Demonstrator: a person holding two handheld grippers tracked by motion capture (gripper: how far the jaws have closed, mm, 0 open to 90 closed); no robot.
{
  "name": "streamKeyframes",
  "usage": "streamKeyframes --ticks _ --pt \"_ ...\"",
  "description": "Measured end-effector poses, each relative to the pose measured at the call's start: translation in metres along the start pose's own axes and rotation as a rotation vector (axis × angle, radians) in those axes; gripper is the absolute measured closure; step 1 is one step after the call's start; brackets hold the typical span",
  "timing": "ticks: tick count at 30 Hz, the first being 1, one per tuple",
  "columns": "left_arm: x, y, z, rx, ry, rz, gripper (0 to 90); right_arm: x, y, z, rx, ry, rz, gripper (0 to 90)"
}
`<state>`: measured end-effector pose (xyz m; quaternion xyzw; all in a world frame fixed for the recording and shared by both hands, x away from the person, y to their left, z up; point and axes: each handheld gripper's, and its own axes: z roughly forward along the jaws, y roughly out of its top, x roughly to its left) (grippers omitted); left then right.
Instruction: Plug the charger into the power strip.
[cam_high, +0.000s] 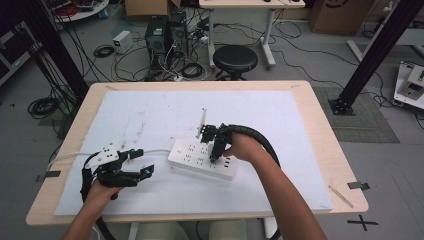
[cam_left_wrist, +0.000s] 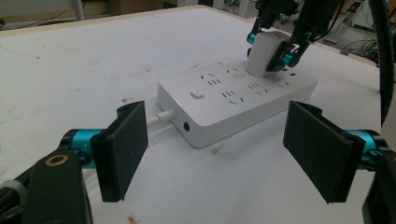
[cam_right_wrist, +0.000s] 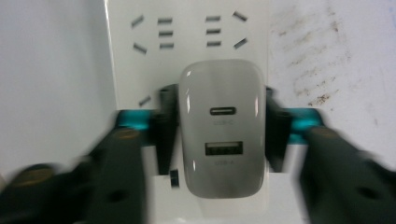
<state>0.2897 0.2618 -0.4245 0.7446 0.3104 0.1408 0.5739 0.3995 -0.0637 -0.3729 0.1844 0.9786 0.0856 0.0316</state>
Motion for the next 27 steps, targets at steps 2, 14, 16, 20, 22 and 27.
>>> streamKeyframes --ticks 2,14,16,20,22,27 --pt "0.001 0.000 -0.001 0.000 0.003 -0.002 22.1 -0.001 -0.010 -0.002 -0.068 0.005 0.045 35.1" --pt "-0.001 0.000 -0.006 -0.004 0.010 -0.003 22.1 0.005 -0.058 -0.024 -0.322 -0.037 0.187 21.6" --pt "-0.002 0.000 -0.008 -0.001 0.013 0.002 22.1 0.007 -0.064 -0.026 -0.355 -0.044 0.187 21.6" --pt "-0.003 0.000 -0.010 0.002 0.017 0.001 22.1 0.008 -0.078 -0.028 -0.400 -0.078 0.204 21.6" --pt "-0.004 -0.001 -0.011 0.001 0.017 0.002 22.1 0.010 -0.086 -0.029 -0.415 -0.094 0.206 21.6" --pt "-0.006 -0.001 -0.014 0.004 0.024 0.002 22.1 0.014 -0.105 -0.032 -0.447 -0.131 0.215 21.6"
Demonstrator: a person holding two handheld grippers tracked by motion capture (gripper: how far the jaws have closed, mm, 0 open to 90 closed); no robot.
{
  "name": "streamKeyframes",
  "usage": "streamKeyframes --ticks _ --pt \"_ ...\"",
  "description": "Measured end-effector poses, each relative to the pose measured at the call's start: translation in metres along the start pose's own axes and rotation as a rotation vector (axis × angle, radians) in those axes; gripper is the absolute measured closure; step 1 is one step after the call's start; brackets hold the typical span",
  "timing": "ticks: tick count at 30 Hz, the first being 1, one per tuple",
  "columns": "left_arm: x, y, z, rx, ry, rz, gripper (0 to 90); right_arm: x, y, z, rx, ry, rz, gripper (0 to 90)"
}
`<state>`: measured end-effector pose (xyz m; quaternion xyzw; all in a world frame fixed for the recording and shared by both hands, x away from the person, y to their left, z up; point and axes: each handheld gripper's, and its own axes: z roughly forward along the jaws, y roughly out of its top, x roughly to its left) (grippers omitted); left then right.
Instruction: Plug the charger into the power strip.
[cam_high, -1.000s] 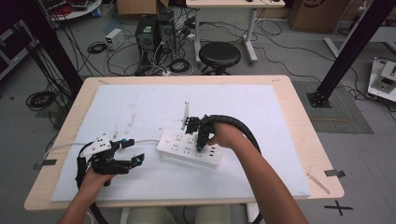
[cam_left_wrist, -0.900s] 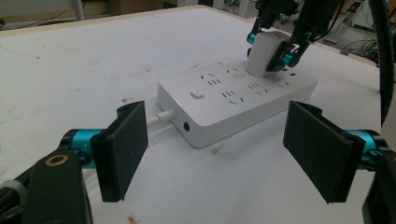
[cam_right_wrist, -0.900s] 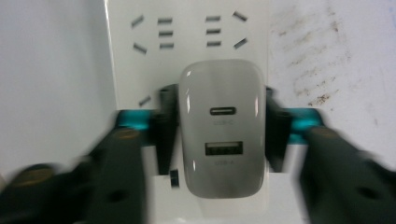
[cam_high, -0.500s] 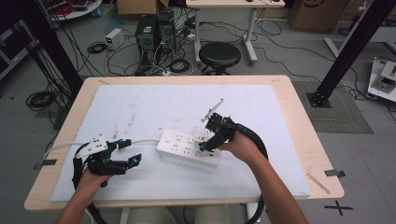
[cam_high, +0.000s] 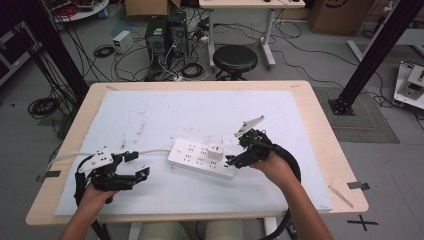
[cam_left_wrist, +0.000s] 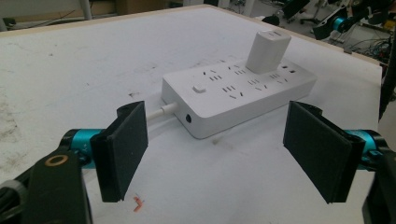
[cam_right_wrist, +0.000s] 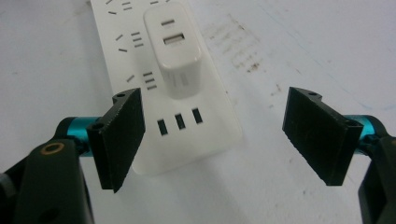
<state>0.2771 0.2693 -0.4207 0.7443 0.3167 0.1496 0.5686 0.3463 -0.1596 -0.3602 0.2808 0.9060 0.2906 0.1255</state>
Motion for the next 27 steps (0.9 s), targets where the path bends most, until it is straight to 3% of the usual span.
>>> streamKeyframes --ticks 11,13,19,27 --pt "0.000 0.004 -0.004 -0.009 0.014 0.026 22.1 -0.001 -0.044 -0.032 -0.105 -0.065 0.105 21.5" --pt "0.000 0.005 -0.005 -0.006 0.019 0.030 22.1 -0.001 -0.054 -0.036 -0.123 -0.087 0.154 21.6" --pt "0.001 0.007 -0.007 -0.005 0.028 0.031 22.1 -0.001 -0.075 -0.039 -0.132 -0.119 0.208 21.5" --pt "0.000 0.011 -0.005 -0.002 0.027 0.040 22.1 -0.001 -0.083 -0.040 -0.142 -0.132 0.236 21.6"
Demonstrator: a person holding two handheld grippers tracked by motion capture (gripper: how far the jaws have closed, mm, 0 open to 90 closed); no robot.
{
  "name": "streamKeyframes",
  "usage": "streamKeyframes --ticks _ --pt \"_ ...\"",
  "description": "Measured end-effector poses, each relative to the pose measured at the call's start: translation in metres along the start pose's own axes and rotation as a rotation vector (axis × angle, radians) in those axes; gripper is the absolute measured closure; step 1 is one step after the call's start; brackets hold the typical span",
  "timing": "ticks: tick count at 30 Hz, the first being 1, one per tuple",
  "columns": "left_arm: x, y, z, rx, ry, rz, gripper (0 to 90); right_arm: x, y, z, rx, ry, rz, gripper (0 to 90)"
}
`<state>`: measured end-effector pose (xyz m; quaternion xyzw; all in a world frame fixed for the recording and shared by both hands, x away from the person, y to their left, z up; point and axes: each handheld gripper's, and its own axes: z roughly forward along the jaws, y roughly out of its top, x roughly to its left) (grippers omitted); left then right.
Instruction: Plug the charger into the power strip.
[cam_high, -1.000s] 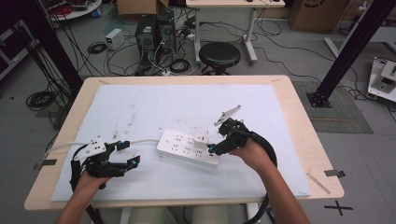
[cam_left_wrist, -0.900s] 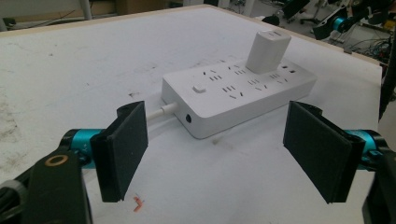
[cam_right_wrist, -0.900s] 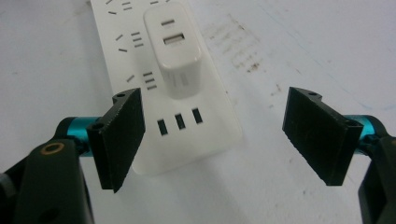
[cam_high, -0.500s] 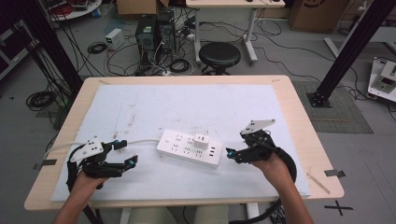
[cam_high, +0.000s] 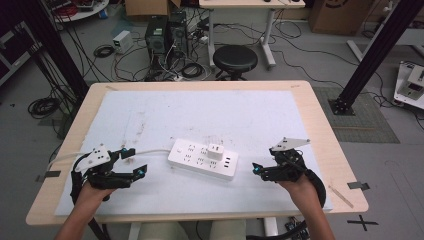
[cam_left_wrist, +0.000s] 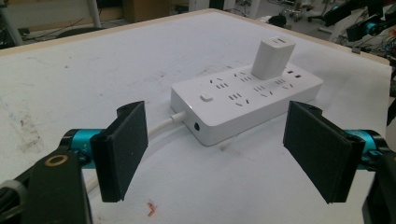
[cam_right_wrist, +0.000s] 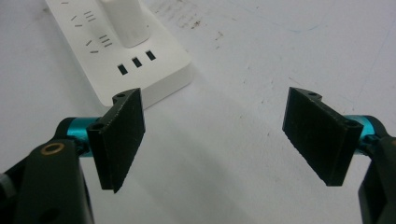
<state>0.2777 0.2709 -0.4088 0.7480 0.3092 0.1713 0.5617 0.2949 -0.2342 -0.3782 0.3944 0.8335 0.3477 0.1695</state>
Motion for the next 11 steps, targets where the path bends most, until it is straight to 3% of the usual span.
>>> streamKeyframes --ticks 8,11 --pt "-0.001 0.001 0.001 0.009 0.007 -0.006 22.1 0.001 -0.008 0.000 -0.016 -0.008 0.015 21.5" --pt "-0.001 -0.001 0.000 0.017 0.015 -0.006 22.1 -0.001 -0.014 -0.003 -0.053 -0.020 0.037 21.5"
